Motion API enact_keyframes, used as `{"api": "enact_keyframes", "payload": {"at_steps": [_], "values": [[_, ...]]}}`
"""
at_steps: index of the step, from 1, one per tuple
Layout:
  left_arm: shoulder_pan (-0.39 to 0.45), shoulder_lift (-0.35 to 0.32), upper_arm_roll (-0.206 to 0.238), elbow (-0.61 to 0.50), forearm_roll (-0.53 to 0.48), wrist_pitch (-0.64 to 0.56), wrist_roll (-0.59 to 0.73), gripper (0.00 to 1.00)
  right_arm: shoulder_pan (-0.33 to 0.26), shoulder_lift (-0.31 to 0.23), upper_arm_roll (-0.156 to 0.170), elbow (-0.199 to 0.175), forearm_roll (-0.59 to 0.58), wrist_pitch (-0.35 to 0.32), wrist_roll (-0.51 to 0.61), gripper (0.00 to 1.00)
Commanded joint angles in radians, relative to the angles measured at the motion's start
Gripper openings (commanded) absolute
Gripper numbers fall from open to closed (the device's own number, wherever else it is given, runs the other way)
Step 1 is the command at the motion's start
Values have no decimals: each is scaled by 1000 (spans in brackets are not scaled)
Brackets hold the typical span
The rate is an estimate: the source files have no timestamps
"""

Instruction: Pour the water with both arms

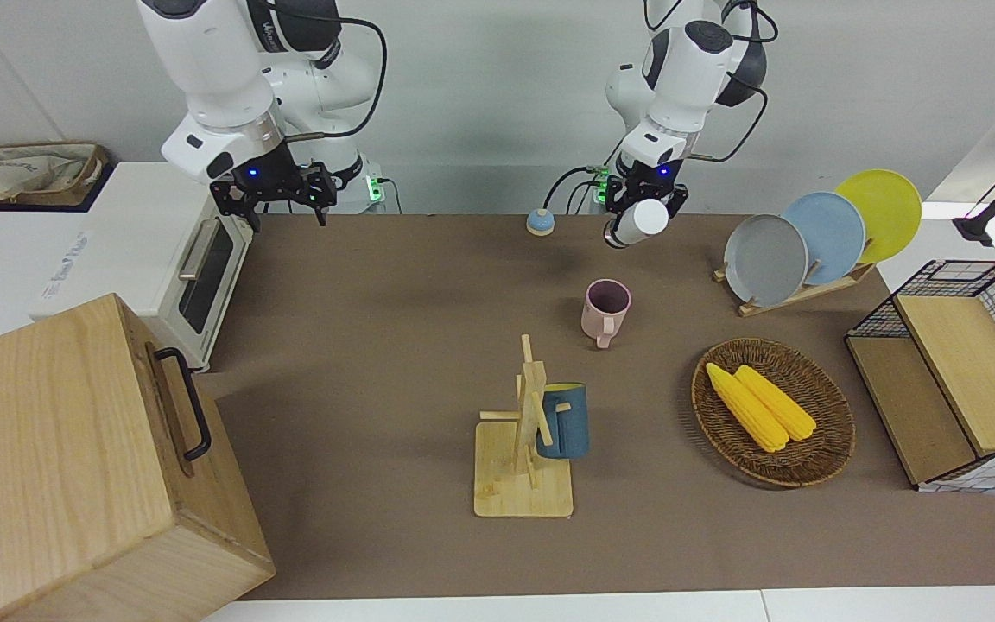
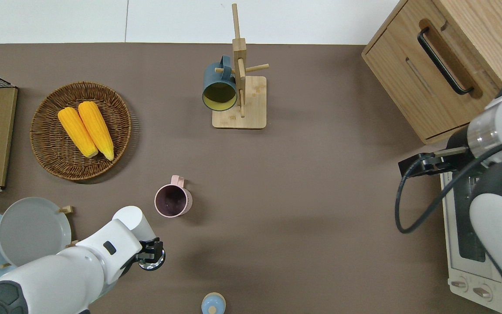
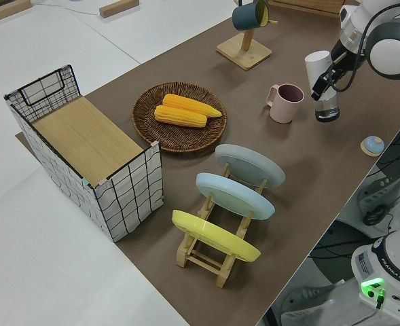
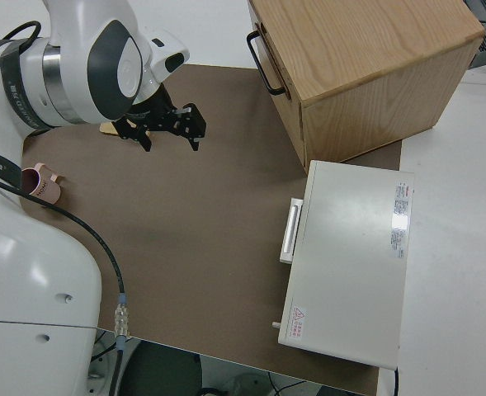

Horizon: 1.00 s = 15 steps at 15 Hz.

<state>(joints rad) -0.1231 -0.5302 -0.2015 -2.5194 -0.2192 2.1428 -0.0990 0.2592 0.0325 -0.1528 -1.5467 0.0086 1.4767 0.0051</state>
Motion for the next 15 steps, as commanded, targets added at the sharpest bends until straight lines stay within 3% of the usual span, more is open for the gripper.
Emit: {"api": "enact_keyframes", "payload": {"at_steps": [1,5,15], "values": [[-30,-28,2,-12,-26,12,-13,0,-80,-26,21,-18,-16,-3,-86,994],[-30,4,-29,-10,-29,23,-14,0,-106,-22,19,16,-16,7,-89,994],[-27,119,-32,65,-22,-35,-10,0,-141,-13,16,54,-16,8,-79,994]]}}
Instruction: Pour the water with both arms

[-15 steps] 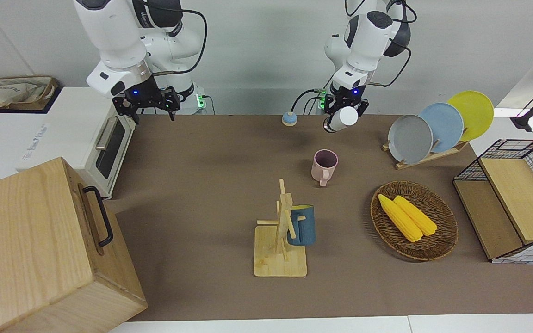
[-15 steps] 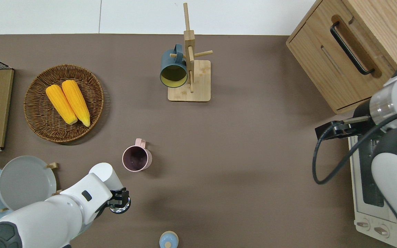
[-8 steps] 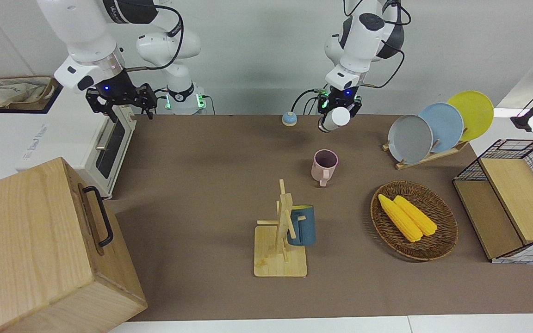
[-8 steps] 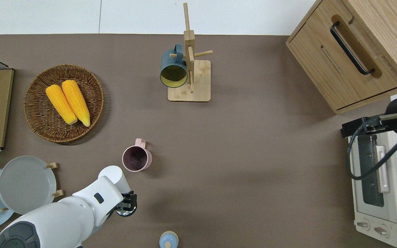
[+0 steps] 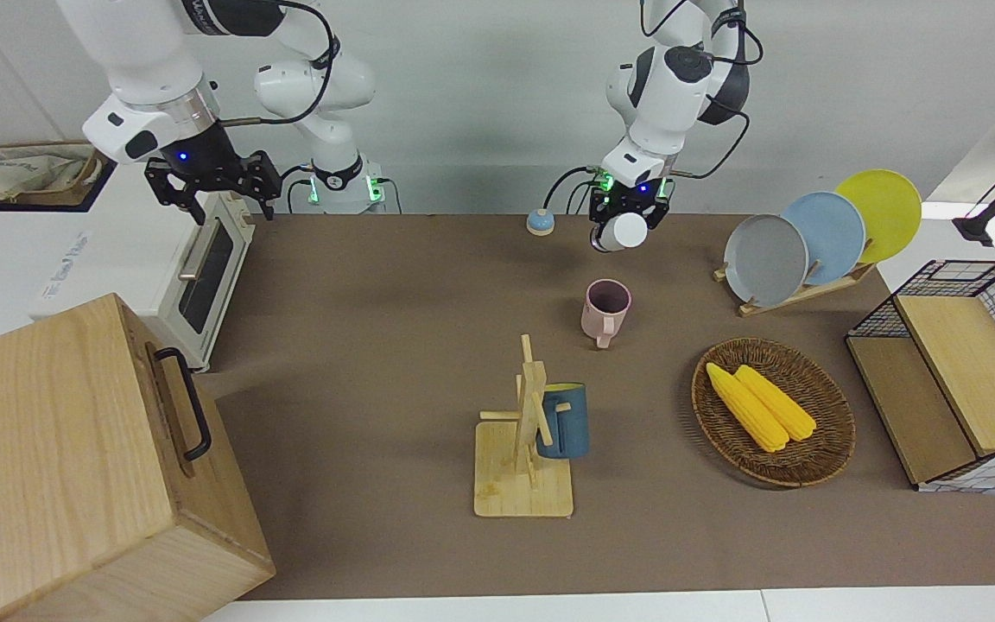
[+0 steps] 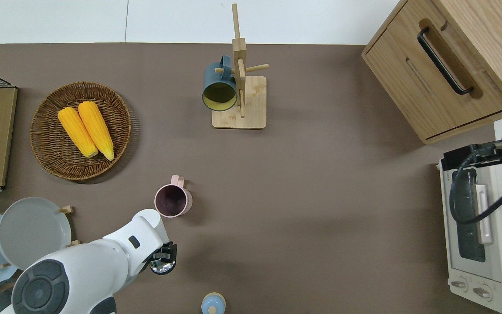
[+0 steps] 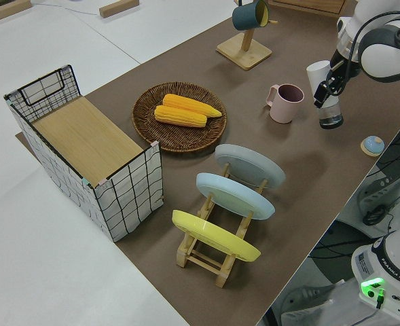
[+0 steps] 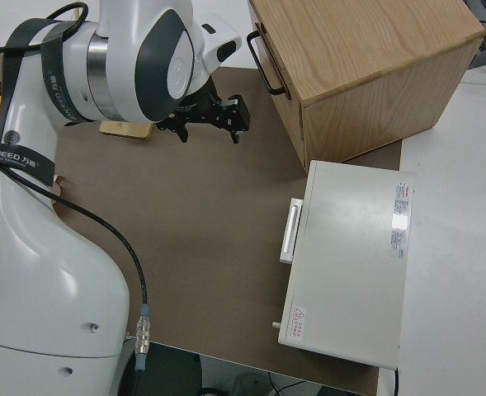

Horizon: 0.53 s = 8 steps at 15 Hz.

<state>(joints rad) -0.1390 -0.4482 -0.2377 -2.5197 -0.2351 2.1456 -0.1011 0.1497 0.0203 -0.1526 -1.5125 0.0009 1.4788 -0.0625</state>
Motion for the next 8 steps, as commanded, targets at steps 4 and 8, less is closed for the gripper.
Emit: {"api": "enact_keyframes", "payload": {"at_steps": [4,8], "values": [[-1,86,6,125,0,-111,-8,0,-21,-2,18,20,-2,5,-10,994],[3,138,8,176,11,-179,-9,0,-9,-2,25,21,1,5,-11,994]]}}
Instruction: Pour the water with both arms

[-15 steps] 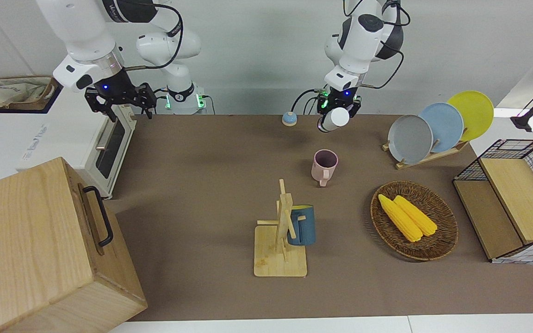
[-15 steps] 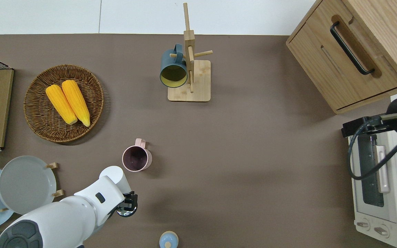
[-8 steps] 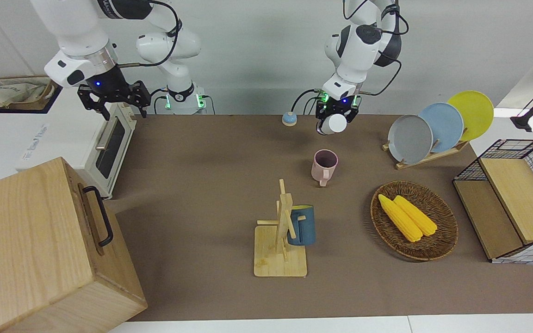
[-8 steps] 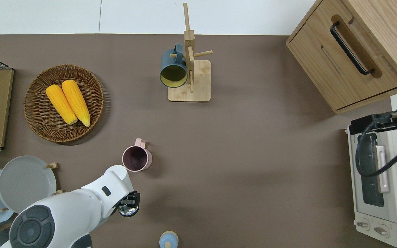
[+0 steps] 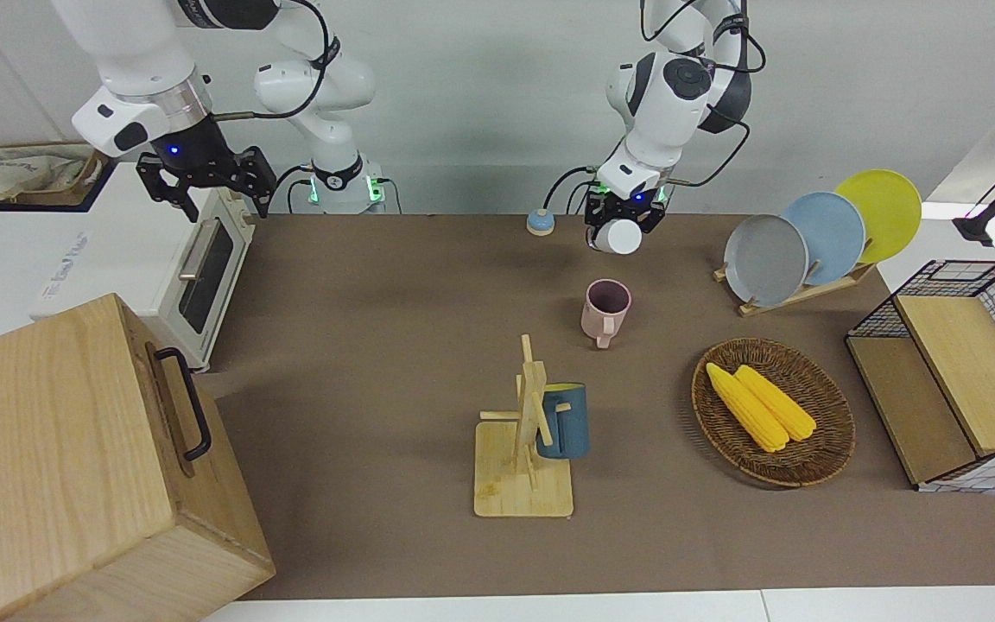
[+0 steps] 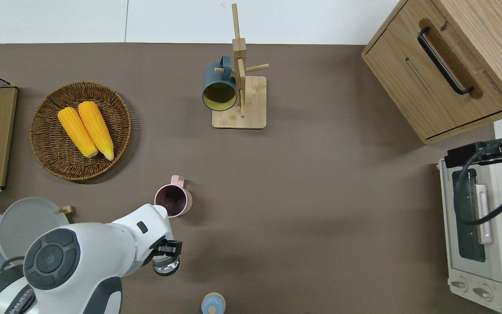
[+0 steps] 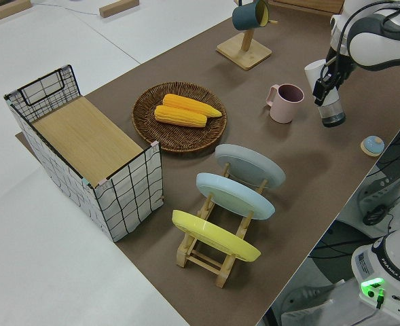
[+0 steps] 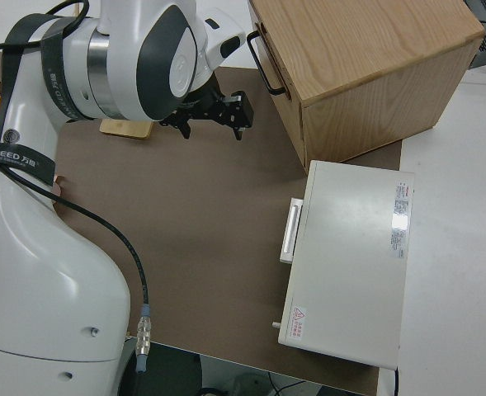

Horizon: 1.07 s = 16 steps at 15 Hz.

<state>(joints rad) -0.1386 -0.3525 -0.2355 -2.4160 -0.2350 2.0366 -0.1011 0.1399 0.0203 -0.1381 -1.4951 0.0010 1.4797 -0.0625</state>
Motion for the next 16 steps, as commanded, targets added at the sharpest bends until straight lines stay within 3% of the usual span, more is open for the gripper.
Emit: {"api": "enact_keyframes", "payload": {"at_steps": [1,10,16], "values": [[2,52,7,77,13,-76,-8,0,1,-2,12,4,1,4,-11,994],[5,121,11,101,28,-134,-5,0,4,-3,14,4,1,1,-13,994],[16,220,22,219,31,-245,-6,0,4,-3,14,4,1,1,-13,994]]}}
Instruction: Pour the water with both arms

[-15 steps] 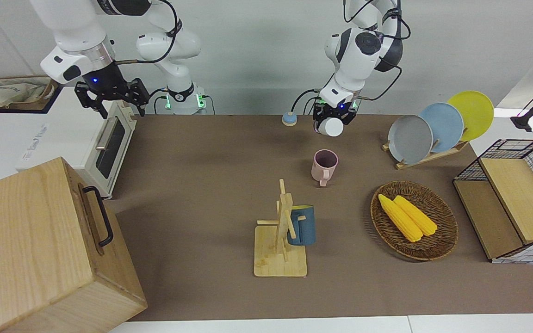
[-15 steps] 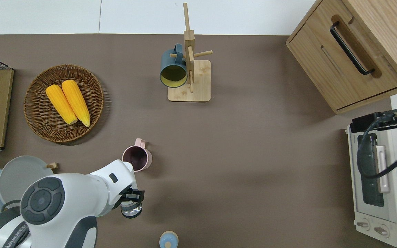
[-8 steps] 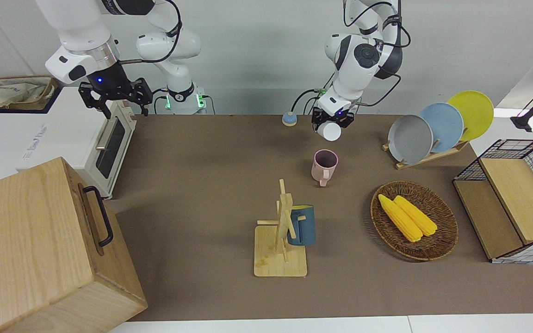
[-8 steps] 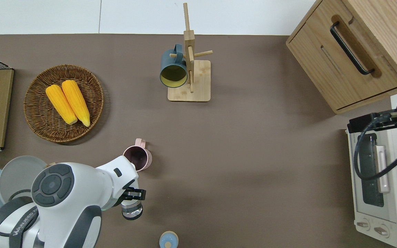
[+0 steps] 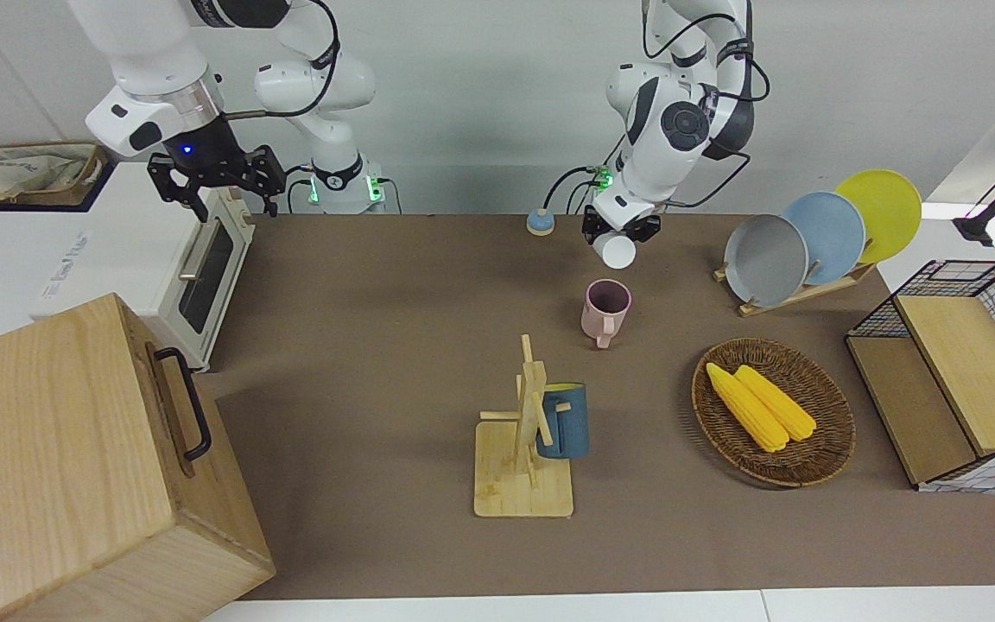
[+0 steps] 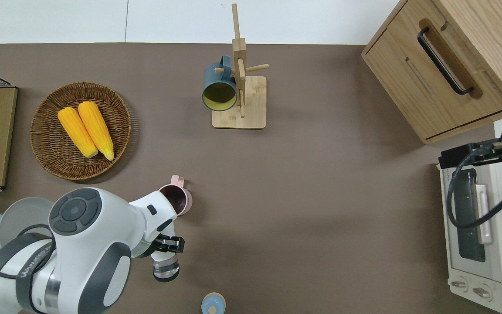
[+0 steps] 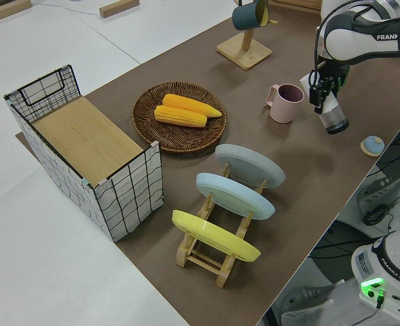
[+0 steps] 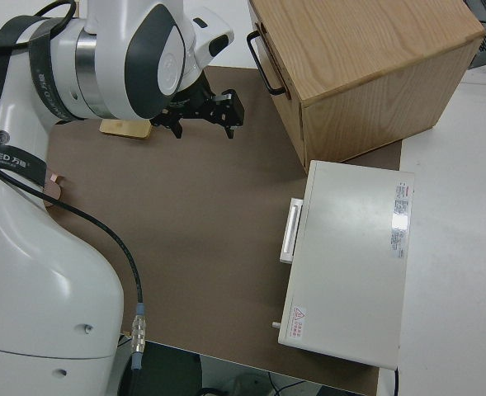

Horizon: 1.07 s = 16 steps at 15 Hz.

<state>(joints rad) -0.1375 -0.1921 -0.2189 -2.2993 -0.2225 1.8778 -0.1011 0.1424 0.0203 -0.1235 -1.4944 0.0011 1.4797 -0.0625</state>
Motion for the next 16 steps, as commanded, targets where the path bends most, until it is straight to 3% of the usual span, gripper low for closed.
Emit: {"api": "enact_keyframes", "payload": {"at_steps": [1,6,16], "values": [[24,75,4,121,25,-101,-6,0,2,-3,-1,3,0,1,-13,994],[35,158,6,218,51,-192,-12,0,2,-3,-1,3,0,1,-13,994],[29,163,4,224,52,-233,-57,0,2,-3,-1,3,0,1,-13,994]]}}
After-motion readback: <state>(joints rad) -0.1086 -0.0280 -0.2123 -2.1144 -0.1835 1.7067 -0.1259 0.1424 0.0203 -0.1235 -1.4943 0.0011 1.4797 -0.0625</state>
